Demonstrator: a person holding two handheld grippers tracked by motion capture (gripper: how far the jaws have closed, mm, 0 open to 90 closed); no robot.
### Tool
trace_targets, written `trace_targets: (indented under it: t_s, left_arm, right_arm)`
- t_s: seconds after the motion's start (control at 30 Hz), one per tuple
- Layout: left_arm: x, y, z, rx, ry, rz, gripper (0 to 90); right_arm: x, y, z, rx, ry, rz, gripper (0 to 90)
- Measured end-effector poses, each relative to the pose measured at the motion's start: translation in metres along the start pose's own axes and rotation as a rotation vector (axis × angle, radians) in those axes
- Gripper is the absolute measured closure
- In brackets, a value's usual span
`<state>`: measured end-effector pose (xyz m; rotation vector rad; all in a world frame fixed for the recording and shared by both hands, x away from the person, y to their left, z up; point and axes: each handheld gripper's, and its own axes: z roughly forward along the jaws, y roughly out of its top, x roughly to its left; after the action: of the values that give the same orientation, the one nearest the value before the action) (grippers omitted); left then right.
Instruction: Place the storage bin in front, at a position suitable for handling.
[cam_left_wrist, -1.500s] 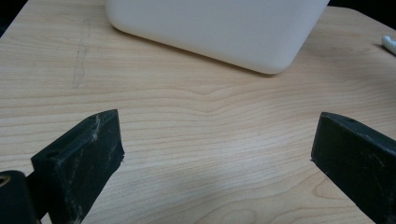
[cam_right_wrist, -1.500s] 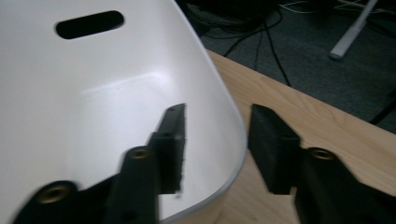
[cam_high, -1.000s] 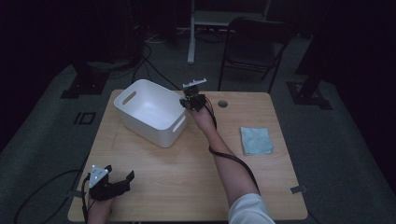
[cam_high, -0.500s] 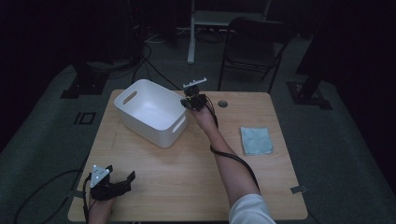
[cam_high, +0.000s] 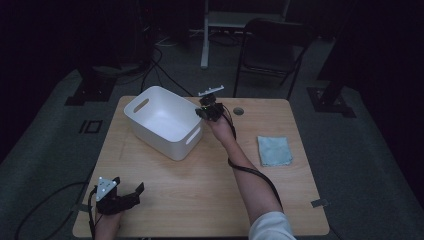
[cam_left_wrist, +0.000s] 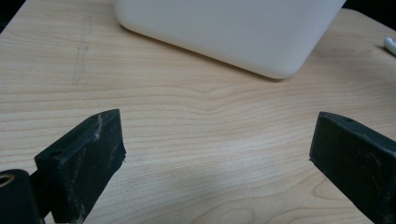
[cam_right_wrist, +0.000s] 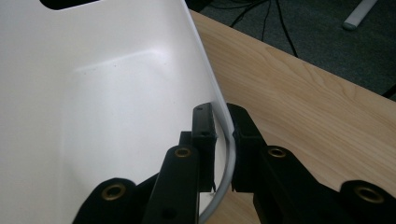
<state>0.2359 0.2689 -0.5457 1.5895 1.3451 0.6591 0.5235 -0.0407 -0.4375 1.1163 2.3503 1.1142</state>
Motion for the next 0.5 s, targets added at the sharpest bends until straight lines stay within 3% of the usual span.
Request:
trace_targets:
  t_s: [0.5]
  left_arm:
    - [-0.001, 0.0, 0.001, -0.002, -0.005, -0.006, 2.8]
  right_arm:
    - [0.001, -0.014, -0.017, 0.007, 0.025, -0.011, 83.1]
